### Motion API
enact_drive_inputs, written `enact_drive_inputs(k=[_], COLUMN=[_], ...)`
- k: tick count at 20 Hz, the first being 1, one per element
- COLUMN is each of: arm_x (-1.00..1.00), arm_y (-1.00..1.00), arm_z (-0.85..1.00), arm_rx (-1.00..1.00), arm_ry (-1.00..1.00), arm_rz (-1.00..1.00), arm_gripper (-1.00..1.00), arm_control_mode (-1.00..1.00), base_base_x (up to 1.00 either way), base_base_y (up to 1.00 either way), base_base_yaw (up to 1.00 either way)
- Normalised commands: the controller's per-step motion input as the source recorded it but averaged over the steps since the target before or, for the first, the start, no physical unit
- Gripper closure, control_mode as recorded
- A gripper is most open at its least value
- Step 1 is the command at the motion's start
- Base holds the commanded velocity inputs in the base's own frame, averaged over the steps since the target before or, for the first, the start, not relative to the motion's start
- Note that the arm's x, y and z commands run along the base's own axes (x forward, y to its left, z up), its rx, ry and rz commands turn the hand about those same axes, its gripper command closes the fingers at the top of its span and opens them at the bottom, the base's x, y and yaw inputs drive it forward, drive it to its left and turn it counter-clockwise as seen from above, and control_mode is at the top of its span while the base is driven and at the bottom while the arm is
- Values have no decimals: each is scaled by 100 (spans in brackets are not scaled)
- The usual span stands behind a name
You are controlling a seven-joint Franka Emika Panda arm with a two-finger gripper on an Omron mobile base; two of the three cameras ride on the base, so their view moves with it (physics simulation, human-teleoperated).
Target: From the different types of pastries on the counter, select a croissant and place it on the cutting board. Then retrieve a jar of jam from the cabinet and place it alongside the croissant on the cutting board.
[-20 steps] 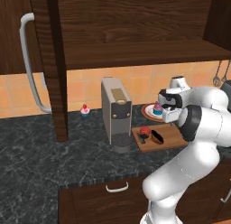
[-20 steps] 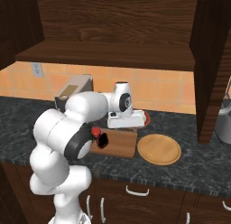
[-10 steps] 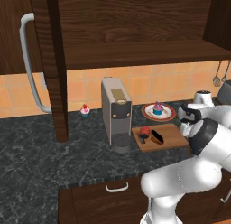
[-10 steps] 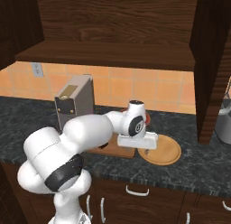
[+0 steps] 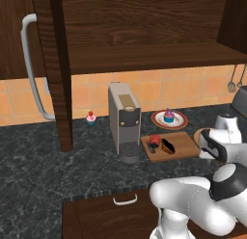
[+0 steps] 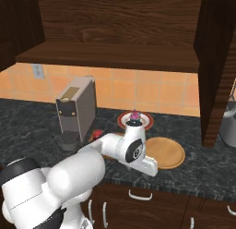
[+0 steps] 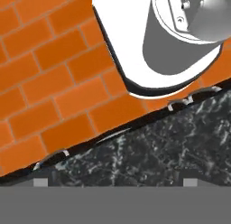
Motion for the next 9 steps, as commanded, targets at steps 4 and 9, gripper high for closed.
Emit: enact_drive_inputs(k=[4, 9], arm_x=[0, -12], arm_y=[-14, -44], arm_z=[-59, -48], arm_rx=[0, 0], arm_ry=[27, 16], arm_rz=[-53, -48], arm_gripper=[-100, -100], arm_control_mode=[-100, -100], base_base_x=[0, 0], base_base_y=[0, 0], base_base_yaw=[0, 0])
